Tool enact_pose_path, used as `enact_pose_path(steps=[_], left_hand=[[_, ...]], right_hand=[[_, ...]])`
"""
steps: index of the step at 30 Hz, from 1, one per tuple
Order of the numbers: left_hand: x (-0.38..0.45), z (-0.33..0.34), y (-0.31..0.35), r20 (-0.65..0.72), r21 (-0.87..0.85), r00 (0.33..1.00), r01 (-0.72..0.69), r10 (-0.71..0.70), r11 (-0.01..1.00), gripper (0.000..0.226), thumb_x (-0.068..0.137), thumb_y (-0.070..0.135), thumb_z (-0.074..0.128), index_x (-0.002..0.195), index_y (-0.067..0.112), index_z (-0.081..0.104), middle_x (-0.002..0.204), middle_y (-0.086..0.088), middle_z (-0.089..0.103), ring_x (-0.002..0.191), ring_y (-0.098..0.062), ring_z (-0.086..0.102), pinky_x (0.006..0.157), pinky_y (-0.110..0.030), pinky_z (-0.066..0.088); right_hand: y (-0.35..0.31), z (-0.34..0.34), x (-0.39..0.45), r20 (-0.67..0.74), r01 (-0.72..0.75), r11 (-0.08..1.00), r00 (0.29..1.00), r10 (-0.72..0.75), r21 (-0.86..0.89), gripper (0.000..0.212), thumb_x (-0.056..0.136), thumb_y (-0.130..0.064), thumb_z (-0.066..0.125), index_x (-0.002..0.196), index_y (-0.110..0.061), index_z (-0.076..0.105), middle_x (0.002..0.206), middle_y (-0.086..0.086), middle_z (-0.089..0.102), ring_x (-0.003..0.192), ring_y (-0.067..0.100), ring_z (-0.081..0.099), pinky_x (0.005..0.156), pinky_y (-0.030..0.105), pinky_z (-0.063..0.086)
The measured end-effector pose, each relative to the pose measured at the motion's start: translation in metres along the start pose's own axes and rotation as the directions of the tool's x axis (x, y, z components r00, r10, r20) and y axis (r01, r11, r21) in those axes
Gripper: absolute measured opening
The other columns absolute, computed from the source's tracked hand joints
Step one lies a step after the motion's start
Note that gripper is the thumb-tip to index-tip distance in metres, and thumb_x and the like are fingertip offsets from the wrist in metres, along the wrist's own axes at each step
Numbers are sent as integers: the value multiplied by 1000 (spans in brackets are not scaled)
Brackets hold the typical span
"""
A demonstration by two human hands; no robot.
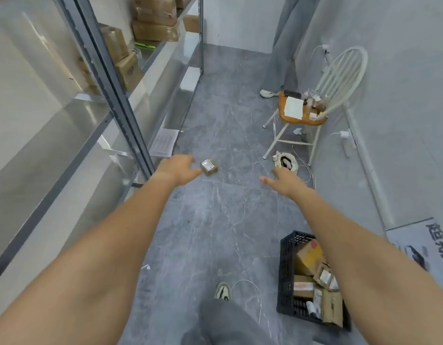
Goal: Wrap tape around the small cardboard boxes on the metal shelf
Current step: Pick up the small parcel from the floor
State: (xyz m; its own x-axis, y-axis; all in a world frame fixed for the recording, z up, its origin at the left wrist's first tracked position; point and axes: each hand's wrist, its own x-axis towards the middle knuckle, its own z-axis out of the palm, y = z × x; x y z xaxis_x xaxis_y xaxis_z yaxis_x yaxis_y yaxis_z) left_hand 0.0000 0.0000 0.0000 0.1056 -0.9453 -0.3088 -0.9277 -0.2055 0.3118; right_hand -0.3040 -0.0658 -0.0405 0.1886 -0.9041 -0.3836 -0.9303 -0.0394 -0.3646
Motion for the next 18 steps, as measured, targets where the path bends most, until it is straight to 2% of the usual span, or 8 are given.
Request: enact_pose_path(steps=[7, 12, 18], left_hand=[[66, 30, 16, 85, -184, 994, 81, -66, 980, 47, 97, 38, 48, 137, 14, 52, 140, -5, 55, 125, -26, 52, 99, -37, 41], [125, 34, 6, 156, -174, 983, 129, -102, 976, 47, 99, 37, 47, 139, 13, 50, 140, -5, 54, 126, -24, 52, 100, -36, 41], [227, 13, -21, 191, -190, 973, 168, -131, 967, 47, 98, 36, 48, 139, 13, 50, 140, -5, 55, 125, -24, 52, 100, -35, 41]], right_hand=[[12, 4, 77, 59, -74, 991, 996, 68, 111, 72, 91, -53, 57, 141, -3, 42, 145, 16, 45, 131, 31, 45, 105, 40, 37], [4, 13, 142, 150, -90, 985, 986, 68, 146, 71, 92, -51, 57, 142, -3, 42, 145, 15, 45, 131, 30, 45, 105, 39, 37], [-10, 0, 233, 174, -158, 972, 977, 127, 175, 72, 91, -52, 57, 143, -6, 41, 147, 12, 43, 133, 29, 44, 106, 38, 36]])
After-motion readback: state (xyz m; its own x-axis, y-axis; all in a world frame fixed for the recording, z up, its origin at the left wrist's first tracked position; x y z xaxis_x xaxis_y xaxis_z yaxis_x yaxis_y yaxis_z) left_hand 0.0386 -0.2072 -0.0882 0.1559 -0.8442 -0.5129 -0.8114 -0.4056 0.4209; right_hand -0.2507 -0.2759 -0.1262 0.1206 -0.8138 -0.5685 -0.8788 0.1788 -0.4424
